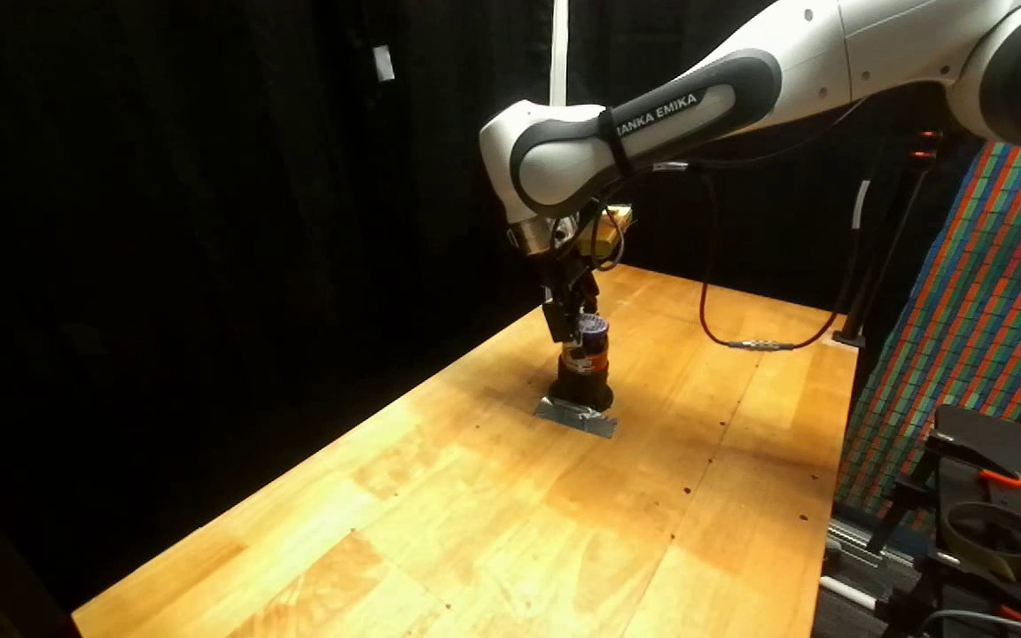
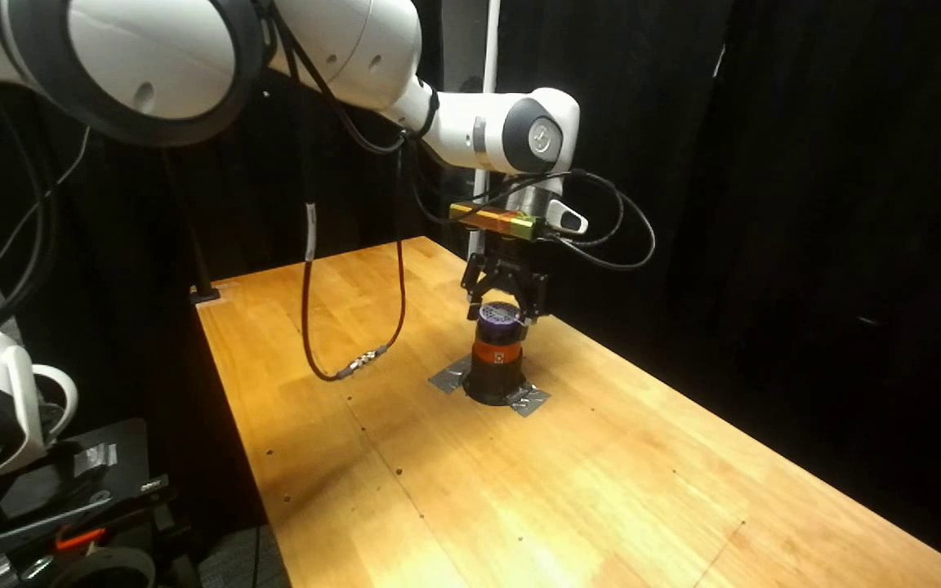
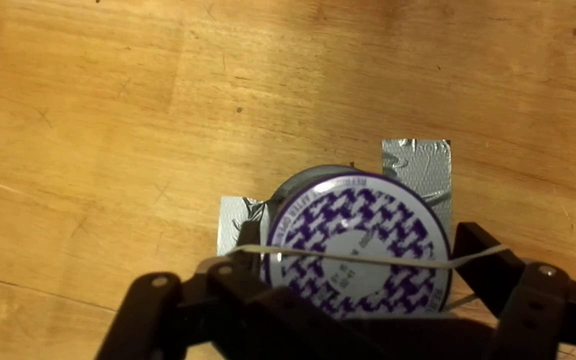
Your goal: Put the rubber band around the jar.
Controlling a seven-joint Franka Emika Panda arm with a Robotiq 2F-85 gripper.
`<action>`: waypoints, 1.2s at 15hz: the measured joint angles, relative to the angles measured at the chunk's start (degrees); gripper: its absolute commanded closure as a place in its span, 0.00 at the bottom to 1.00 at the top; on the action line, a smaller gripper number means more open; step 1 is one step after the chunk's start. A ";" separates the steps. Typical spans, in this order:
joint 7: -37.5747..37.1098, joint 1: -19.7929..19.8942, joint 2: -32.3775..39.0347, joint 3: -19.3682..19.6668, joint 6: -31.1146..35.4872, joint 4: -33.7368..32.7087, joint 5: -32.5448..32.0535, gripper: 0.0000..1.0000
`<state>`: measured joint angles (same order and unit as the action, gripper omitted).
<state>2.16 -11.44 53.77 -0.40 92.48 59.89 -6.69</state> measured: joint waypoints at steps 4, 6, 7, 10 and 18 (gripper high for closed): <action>-3.40 0.30 -5.87 0.08 5.53 10.12 0.00 0.00; -4.77 0.46 -8.53 0.08 8.65 15.23 0.00 0.00; -5.43 0.51 -9.80 0.08 10.66 17.81 0.00 0.00; -7.17 0.57 -13.52 0.08 18.63 25.63 -0.01 0.00; -16.85 -0.38 -23.89 1.55 46.50 47.96 -6.06 0.00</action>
<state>-14.69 -11.82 29.88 1.15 138.98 107.85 -12.75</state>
